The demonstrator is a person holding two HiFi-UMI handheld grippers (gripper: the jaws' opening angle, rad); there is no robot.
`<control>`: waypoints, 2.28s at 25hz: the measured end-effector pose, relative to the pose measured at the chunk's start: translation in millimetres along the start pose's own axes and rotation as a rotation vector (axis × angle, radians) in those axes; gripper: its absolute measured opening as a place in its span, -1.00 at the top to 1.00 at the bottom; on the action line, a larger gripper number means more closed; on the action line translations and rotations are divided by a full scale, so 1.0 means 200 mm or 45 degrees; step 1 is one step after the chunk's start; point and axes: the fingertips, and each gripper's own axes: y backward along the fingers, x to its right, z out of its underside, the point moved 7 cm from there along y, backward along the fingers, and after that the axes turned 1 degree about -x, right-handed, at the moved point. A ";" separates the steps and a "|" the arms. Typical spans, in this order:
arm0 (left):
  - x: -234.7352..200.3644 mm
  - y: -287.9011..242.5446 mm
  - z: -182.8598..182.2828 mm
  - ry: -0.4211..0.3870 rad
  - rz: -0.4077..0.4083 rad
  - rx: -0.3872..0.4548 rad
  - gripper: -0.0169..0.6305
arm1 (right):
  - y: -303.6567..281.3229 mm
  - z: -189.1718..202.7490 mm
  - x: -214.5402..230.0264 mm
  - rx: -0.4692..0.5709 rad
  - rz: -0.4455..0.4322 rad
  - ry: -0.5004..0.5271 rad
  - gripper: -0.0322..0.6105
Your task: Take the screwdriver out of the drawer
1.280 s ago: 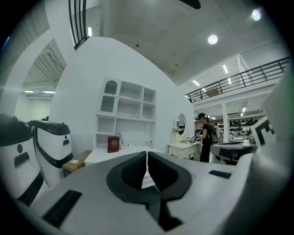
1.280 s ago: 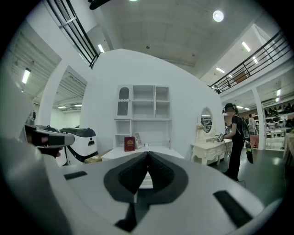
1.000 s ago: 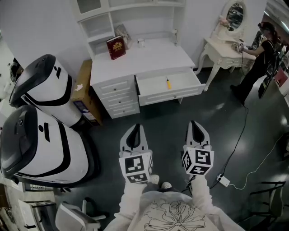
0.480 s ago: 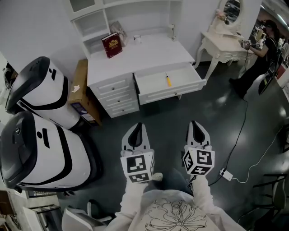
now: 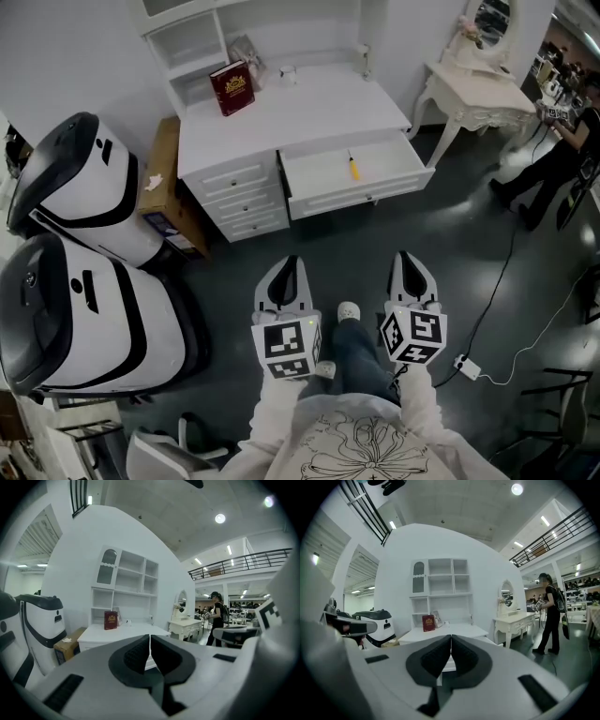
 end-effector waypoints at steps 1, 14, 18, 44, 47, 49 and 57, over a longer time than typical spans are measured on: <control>0.00 -0.04 0.00 0.003 -0.002 -0.001 0.91 | -0.04 0.00 0.01 0.000 -0.005 -0.001 0.89; 0.02 -0.65 -0.14 0.015 -0.072 0.005 0.91 | -0.69 -0.16 0.27 0.006 -0.086 -0.024 0.89; 0.01 -0.86 -0.22 0.019 -0.120 0.003 0.91 | -0.92 -0.23 0.33 -0.003 -0.129 -0.030 0.89; -0.02 -1.64 -0.27 0.069 -0.188 -0.072 0.91 | -1.73 -0.29 0.56 -0.081 -0.229 -0.031 0.89; -0.06 -1.74 -0.28 0.071 -0.178 -0.086 0.91 | -1.83 -0.30 0.55 -0.096 -0.224 -0.026 0.89; -0.09 -1.82 -0.29 0.073 -0.170 -0.092 0.91 | -1.91 -0.30 0.55 -0.105 -0.219 -0.024 0.89; -0.26 -2.16 -0.31 0.084 -0.138 -0.141 0.91 | -2.25 -0.30 0.54 -0.154 -0.194 -0.014 0.89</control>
